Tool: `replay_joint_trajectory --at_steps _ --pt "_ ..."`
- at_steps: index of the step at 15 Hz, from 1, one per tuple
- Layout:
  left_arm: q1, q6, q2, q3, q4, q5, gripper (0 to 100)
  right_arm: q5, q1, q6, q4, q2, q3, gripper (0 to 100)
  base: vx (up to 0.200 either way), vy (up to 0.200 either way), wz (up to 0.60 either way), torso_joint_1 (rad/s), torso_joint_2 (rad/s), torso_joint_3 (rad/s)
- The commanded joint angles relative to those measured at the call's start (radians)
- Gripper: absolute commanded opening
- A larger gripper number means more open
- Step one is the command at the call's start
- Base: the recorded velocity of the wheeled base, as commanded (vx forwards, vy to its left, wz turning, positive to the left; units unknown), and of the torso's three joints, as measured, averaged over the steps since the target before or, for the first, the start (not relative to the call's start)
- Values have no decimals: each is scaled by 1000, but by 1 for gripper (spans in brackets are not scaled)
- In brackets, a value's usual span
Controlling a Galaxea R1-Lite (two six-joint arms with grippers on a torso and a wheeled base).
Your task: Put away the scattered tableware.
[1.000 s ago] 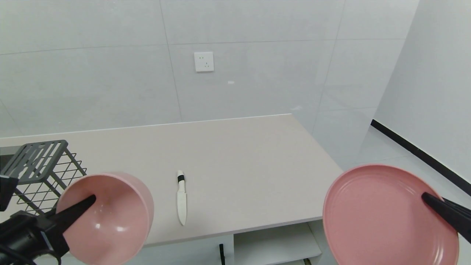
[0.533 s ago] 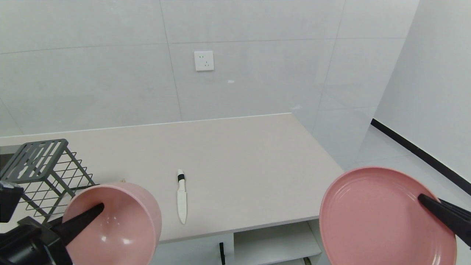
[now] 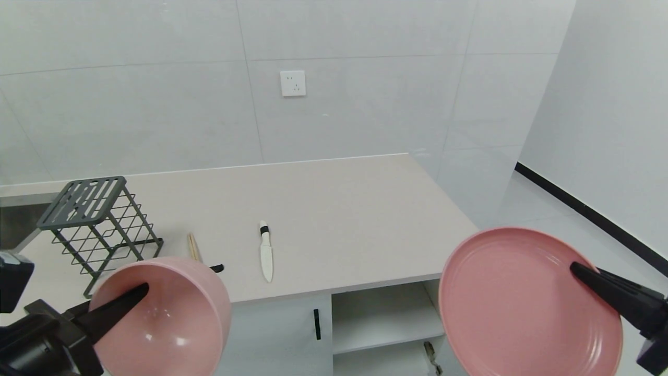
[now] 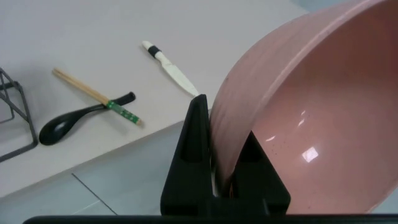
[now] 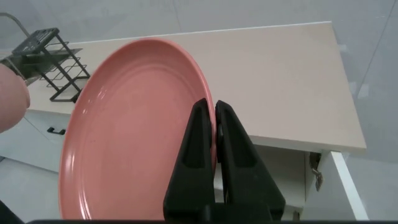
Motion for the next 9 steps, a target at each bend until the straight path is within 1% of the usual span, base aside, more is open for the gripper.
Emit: replay_joint_trajectory --at_steps 1,2,3,4,6,7,8,9 --pt "-2 0 18 -15 1 0 0 -1 1 -3 -110 184 22 0 0 0 0 -85 256 110" --pt "-8 1 16 -7 3 -1 0 -1 4 -3 -148 219 22 0 0 0 0 -149 339 149" --pt "-9 1 16 -5 3 -1 0 0 5 -3 -154 223 22 0 0 0 0 -178 364 168" --pt "-25 1 13 -4 3 -1 0 -3 2 -3 -187 277 22 0 0 0 0 -188 373 193" --pt "-28 4 10 -4 3 -1 0 -3 5 -4 -185 293 22 0 0 0 0 -222 427 210" --pt "-40 24 10 -2 6 -1 0 -3 5 -4 -184 294 22 0 0 0 0 -246 515 237" --pt "-45 35 10 -1 10 -1 0 -3 5 -4 -184 297 22 0 0 0 0 -281 544 251" --pt "-49 63 13 18 7 -1 0 -3 5 -4 -190 328 22 0 0 0 0 -276 544 276"
